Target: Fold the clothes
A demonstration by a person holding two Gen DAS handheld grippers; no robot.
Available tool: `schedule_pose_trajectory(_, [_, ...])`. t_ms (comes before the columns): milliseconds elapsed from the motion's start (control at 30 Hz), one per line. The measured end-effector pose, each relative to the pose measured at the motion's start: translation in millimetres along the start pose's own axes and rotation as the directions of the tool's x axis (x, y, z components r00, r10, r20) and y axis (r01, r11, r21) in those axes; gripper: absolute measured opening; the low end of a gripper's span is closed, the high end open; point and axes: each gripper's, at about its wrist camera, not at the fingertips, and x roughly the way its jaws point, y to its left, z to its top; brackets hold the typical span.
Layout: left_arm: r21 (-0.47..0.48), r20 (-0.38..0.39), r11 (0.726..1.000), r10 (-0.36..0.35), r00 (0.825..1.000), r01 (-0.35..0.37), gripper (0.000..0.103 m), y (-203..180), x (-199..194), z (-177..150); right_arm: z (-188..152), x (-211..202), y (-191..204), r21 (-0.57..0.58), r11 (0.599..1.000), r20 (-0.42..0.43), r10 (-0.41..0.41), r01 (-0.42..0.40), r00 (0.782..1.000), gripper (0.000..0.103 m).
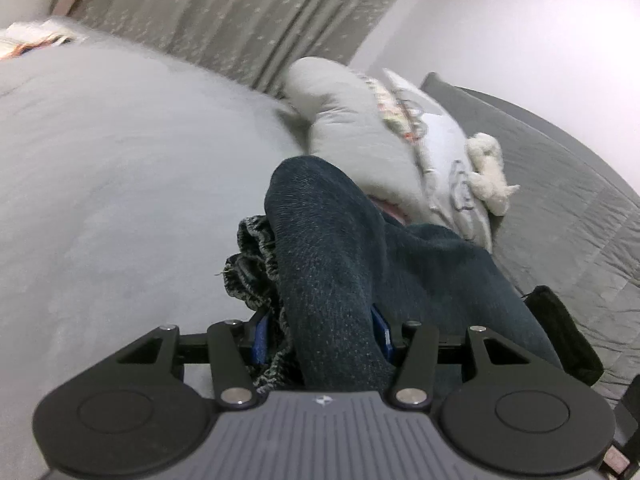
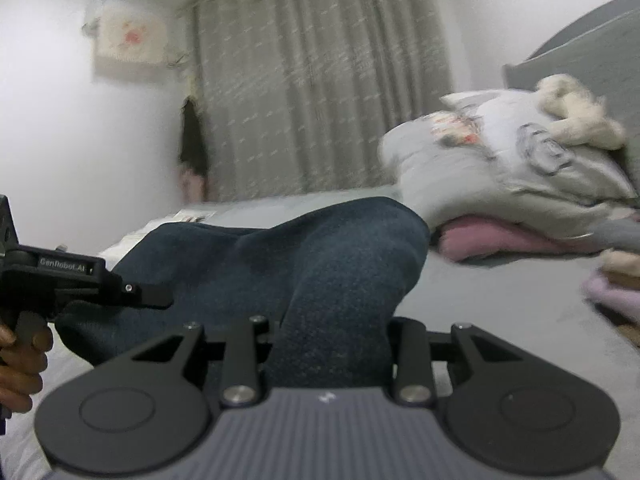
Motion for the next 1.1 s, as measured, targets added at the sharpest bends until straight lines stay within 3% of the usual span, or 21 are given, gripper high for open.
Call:
schedule_pose_trajectory(67, [0.04,0.011,0.999,-0.017,1.0,0.017,0.047,-20,7,7,12,-11,-27,0.07,0.997,0.053,-0.031,0.027,0.998,0.03])
schedule_pose_trajectory(100, [0.084,0.018,0.995,-0.056,0.998,0.054,0.047,-52,20,21,19,-18,-41,0.099,0.994,0.082,-0.051,0.043,0.995,0.03])
schedule_pose_trajectory(233, [0.18,0.034,0.968,-0.185,0.982,0.176,0.047,-135,53,59,52,-53,-88,0.155,0.979,0.219,-0.162,0.13,0.962,0.03])
schedule_pose_trajectory(333, [0.255,0.017,0.919,-0.314,0.949,0.3,0.047,-209,78,85,76,-87,-135,0.256,0.953,0.318,-0.24,0.161,0.917,0.03])
schedule_pose_trajectory(433, [0.255,-0.042,0.874,-0.418,0.908,0.414,0.047,-283,116,98,89,-129,-183,0.358,0.912,0.388,-0.342,0.201,0.856,0.03])
schedule_pose_trajectory(567, [0.226,-0.135,0.846,-0.464,0.876,0.483,0.045,-366,178,89,92,-167,-243,0.491,0.83,0.395,-0.482,0.263,0.782,0.03])
schedule_pose_trajectory(600, [0.223,-0.16,0.845,-0.46,0.873,0.486,0.045,-381,197,81,91,-167,-252,0.51,0.815,0.385,-0.501,0.274,0.775,0.03])
schedule_pose_trajectory(667, [0.217,-0.214,0.85,-0.439,0.873,0.481,0.045,-405,239,63,81,-160,-273,0.556,0.775,0.339,-0.541,0.3,0.77,0.03])
schedule_pose_trajectory(800, [0.263,-0.319,0.897,-0.268,0.909,0.356,0.046,-429,327,7,62,-147,-314,0.638,0.685,0.24,-0.611,0.352,0.755,0.031])
schedule_pose_trajectory(867, [0.331,-0.257,0.895,-0.221,0.941,0.301,0.052,-432,337,-8,52,-141,-335,0.674,0.635,0.187,-0.641,0.377,0.745,0.033])
schedule_pose_trajectory(967, [0.287,-0.261,0.908,-0.231,0.937,0.304,0.053,-433,338,0,38,-132,-363,0.717,0.564,0.115,-0.675,0.409,0.729,0.033])
schedule_pose_trajectory(1000, [0.274,-0.27,0.913,-0.229,0.935,0.303,0.053,-433,339,4,37,-131,-362,0.717,0.568,0.122,-0.673,0.403,0.73,0.033])
schedule_pose_trajectory(1100, [0.373,-0.253,0.874,-0.229,0.94,0.313,0.051,-441,333,3,32,-127,-365,0.733,0.551,0.119,-0.681,0.399,0.722,0.034])
